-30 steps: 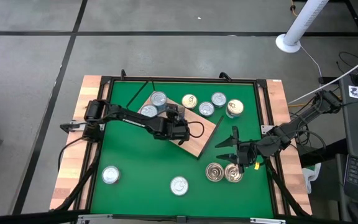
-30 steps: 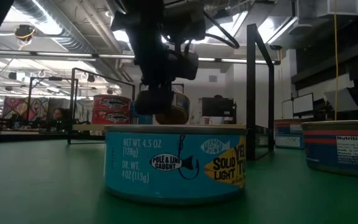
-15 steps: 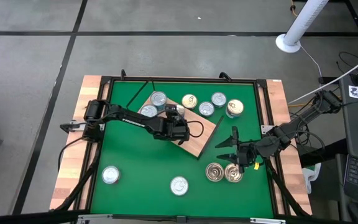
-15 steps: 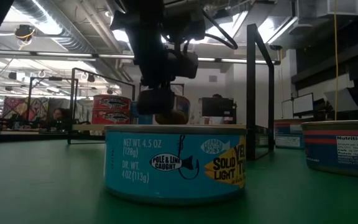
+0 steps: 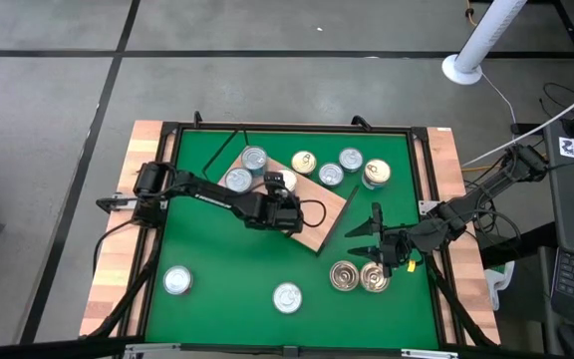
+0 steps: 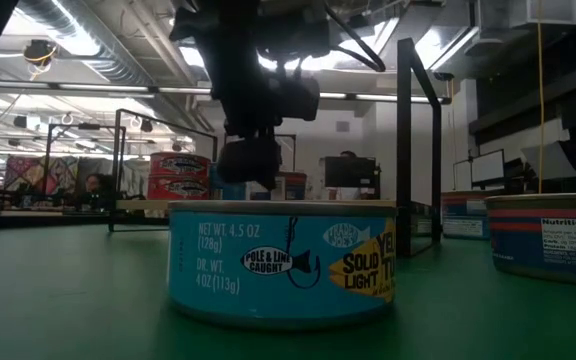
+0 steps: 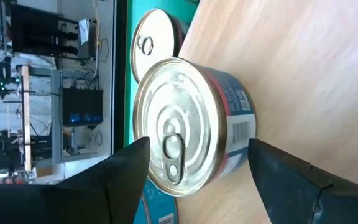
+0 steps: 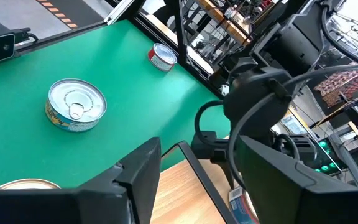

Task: Stack canned seafood by type on shelf
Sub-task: Stack the yellow and blue tuna can on top of the yellow and blue tuna can on the shelf

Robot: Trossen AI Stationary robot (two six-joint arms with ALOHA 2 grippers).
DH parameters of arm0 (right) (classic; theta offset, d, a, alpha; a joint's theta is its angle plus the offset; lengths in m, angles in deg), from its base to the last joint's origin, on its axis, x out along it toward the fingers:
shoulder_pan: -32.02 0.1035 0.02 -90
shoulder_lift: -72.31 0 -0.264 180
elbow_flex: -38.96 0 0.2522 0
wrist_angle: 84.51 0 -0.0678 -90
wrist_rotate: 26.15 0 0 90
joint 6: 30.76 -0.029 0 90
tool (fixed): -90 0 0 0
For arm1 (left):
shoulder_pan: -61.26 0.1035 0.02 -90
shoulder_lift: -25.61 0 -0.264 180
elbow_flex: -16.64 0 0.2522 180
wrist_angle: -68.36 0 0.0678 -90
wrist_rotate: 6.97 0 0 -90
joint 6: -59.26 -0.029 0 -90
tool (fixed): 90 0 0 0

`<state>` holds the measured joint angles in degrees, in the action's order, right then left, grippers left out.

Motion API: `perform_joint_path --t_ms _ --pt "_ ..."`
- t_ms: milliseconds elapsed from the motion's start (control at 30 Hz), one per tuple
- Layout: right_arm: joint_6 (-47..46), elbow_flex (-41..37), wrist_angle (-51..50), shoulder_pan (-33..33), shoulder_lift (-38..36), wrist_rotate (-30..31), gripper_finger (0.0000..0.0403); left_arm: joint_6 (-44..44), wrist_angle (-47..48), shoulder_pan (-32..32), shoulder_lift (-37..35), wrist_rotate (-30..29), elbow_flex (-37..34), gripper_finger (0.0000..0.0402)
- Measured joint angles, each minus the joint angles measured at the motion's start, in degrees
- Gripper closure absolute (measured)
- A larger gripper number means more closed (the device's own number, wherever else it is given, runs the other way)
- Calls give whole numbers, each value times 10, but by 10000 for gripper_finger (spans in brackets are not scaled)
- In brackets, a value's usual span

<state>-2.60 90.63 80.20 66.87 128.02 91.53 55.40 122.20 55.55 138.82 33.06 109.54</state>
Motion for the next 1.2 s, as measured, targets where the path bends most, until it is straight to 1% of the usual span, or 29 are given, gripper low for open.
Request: perform_joint_path --t_ms 233,467,567,767,1067,1200 --pt "0 0 0 0 0 0 191 23 0 -14 -2 0 0 135" --pt "0 0 0 0 0 1 191 86 0 -36 -27 1 1 135" --pt "0 0 0 0 0 1 191 123 -1 -47 -42 17 1 135" --pt "0 0 0 0 0 0 191 203 -5 -74 -60 79 1 135" --pt "0 0 -1 0 0 -3 191 258 -10 -130 -62 86 1 135" --pt "0 0 -1 0 0 -3 191 276 -39 -155 -62 86 1 135"
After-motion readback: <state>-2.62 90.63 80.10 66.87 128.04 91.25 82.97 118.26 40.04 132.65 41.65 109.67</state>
